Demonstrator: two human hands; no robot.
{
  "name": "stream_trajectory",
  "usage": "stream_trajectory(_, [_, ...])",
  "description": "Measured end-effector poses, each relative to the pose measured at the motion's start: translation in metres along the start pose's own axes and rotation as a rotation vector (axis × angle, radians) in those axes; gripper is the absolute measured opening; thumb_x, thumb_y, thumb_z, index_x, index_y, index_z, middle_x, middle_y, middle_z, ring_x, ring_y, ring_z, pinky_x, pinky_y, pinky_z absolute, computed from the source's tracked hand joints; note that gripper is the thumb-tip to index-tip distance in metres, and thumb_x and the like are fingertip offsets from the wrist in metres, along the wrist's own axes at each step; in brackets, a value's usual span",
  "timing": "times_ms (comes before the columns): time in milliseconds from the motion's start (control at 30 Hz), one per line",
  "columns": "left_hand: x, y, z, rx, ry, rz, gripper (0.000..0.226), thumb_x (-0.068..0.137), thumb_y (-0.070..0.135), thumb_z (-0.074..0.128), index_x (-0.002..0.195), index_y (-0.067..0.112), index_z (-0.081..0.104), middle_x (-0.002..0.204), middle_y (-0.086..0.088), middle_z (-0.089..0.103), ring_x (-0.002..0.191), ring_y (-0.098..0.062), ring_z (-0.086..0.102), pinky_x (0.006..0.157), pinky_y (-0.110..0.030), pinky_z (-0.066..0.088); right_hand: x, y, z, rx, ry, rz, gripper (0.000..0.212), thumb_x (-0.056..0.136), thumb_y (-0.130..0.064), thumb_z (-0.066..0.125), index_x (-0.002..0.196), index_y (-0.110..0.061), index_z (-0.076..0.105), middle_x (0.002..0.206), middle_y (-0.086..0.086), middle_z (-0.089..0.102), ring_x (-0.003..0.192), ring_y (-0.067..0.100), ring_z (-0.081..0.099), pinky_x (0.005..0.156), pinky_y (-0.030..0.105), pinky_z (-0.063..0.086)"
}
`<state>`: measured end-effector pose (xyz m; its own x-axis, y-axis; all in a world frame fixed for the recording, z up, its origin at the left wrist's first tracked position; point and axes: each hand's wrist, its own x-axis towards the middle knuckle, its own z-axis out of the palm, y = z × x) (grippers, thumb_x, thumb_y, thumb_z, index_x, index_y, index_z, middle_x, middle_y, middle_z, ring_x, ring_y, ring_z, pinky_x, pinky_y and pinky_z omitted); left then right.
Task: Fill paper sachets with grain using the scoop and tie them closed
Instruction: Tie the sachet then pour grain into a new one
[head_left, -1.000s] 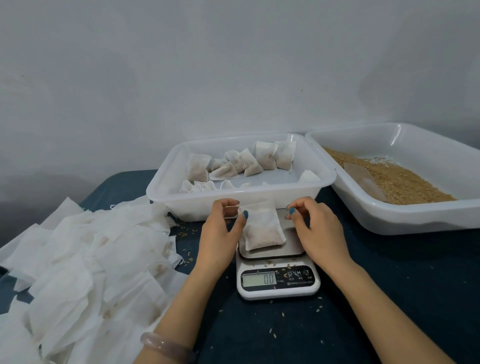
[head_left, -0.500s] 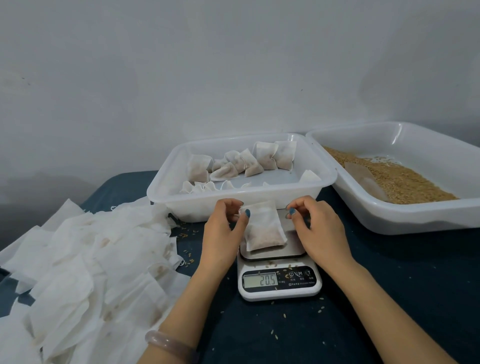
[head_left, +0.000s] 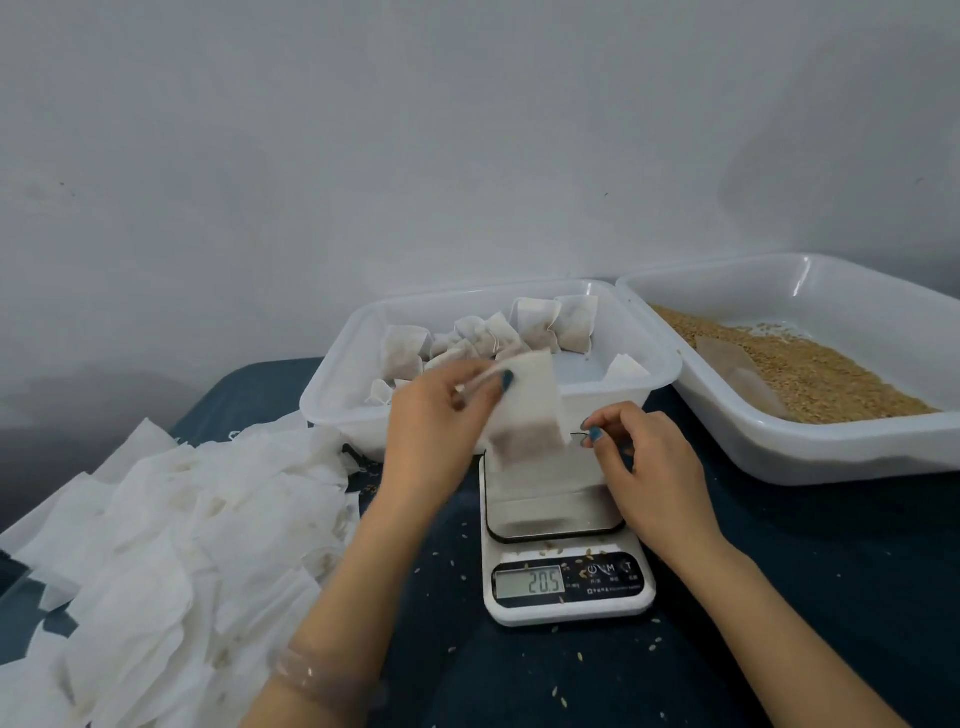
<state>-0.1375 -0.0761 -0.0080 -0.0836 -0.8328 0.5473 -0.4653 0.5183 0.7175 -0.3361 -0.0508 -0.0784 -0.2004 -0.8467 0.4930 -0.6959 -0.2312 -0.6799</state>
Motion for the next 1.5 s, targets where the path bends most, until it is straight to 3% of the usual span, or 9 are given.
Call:
stream_trajectory(200, [0.071,-0.009,-0.033,0.028,0.079,-0.086,0.015,0.095,0.024,0.064,0.084,0.031,0.072,0.078,0.009,0.075,0.074,-0.01,0.072,0.076,-0.035,0.058,0.0,0.0,-0.002,-0.016,0.001,0.014,0.011,0.094,-0.027,0.057,0.096,-0.037,0.061,0.091,-0.016,0.054,0.084,-0.001,0.053,0.065,0.016,0.039])
stream_trajectory(367, [0.089,-0.051,-0.037,0.211,-0.024,-0.166,0.01,0.094,0.023,0.064,0.093,0.023,0.075,0.08,-0.003,0.071,0.068,-0.013,0.056,0.06,-0.009,0.04,0.0,0.0,-0.003,-0.026,-0.015,0.014,0.012,0.094,-0.026,0.059,0.097,-0.038,0.06,0.091,-0.017,0.053,0.085,-0.003,0.052,0.065,0.014,0.036])
stream_trajectory(633, [0.086,-0.084,-0.044,0.588,-0.446,-0.394,0.024,0.094,0.034,0.061,0.072,0.026,0.065,0.07,0.004,0.058,0.067,-0.013,0.05,0.056,-0.024,0.032,0.0,-0.002,-0.005,-0.024,-0.007,0.009,0.011,0.094,-0.025,0.059,0.097,-0.036,0.062,0.09,-0.019,0.052,0.088,-0.007,0.049,0.065,0.011,0.032])
stream_trajectory(800, [0.078,-0.065,-0.052,0.626,-0.445,-0.304,0.026,0.098,0.041,0.054,0.104,0.019,0.068,0.1,0.007,0.064,0.095,-0.016,0.058,0.074,-0.029,0.041,0.0,-0.002,-0.006,-0.015,-0.012,0.013,0.011,0.094,-0.027,0.058,0.097,-0.037,0.061,0.09,-0.018,0.052,0.085,-0.005,0.05,0.066,0.013,0.035])
stream_trajectory(933, [0.063,-0.022,-0.06,0.722,-0.328,-0.03,0.003,0.091,0.034,0.063,0.088,0.033,0.063,0.086,0.022,0.064,0.092,-0.006,0.061,0.074,-0.029,0.049,0.0,-0.001,-0.005,-0.014,-0.018,0.022,0.011,0.094,-0.027,0.059,0.097,-0.036,0.062,0.09,-0.017,0.052,0.084,-0.005,0.05,0.066,0.014,0.035])
stream_trajectory(1067, [0.044,0.021,-0.075,0.692,-0.981,-0.14,0.01,0.084,0.023,0.072,0.084,0.033,0.07,0.081,0.022,0.071,0.082,0.002,0.065,0.067,-0.011,0.048,-0.001,0.0,-0.004,-0.011,-0.022,0.035,0.011,0.094,-0.027,0.059,0.096,-0.037,0.062,0.09,-0.017,0.052,0.083,-0.004,0.051,0.066,0.014,0.035])
stream_trajectory(1167, [0.022,0.022,-0.066,0.951,-1.357,-0.29,0.027,0.08,0.027,0.08,0.106,0.03,0.073,0.104,0.015,0.074,0.101,-0.013,0.068,0.084,-0.025,0.054,-0.001,0.001,-0.004,-0.02,-0.029,0.033,0.012,0.094,-0.025,0.059,0.096,-0.037,0.061,0.089,-0.017,0.052,0.083,-0.004,0.051,0.065,0.015,0.035])
stream_trajectory(1333, [-0.005,0.001,-0.051,1.427,-1.426,-0.263,0.046,0.081,0.038,0.078,0.111,0.006,0.067,0.123,-0.011,0.066,0.118,-0.029,0.062,0.098,-0.04,0.05,0.0,0.002,-0.002,-0.034,-0.036,0.032,0.012,0.094,-0.026,0.059,0.096,-0.038,0.061,0.09,-0.018,0.053,0.086,-0.004,0.051,0.065,0.014,0.035])
stream_trajectory(1500, [-0.012,-0.017,-0.052,1.471,-1.351,-0.198,0.03,0.079,0.042,0.079,0.097,0.023,0.063,0.113,0.0,0.068,0.107,-0.022,0.065,0.083,-0.031,0.05,-0.001,0.002,-0.002,-0.034,-0.039,0.024,0.012,0.093,-0.025,0.059,0.096,-0.037,0.061,0.09,-0.019,0.052,0.086,-0.003,0.051,0.065,0.015,0.034])
